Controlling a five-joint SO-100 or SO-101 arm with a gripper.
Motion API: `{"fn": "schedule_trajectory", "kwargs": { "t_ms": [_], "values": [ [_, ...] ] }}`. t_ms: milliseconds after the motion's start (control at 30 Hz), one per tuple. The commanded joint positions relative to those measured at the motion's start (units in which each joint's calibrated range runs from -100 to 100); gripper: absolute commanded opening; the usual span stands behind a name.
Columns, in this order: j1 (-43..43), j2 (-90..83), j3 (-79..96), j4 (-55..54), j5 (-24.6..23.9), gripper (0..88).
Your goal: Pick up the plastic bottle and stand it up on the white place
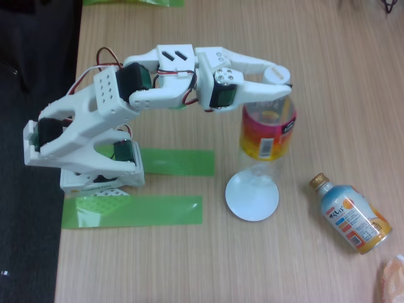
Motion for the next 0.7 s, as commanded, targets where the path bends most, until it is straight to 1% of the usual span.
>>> {"fn": "schedule_trajectory", "kwargs": {
  "t_ms": [0, 67, 167, 667],
  "values": [
    [2.5, 0.1, -2.7, -4.0, -0.8, 12.6],
    [4.2, 0.1, -2.6, -4.1, -1.8, 12.6],
    [5.6, 0.1, -2.2, -3.8, -1.9, 12.6],
    [5.5, -3.3, 0.8, -4.4, -1.9, 12.6]
  ]
}}
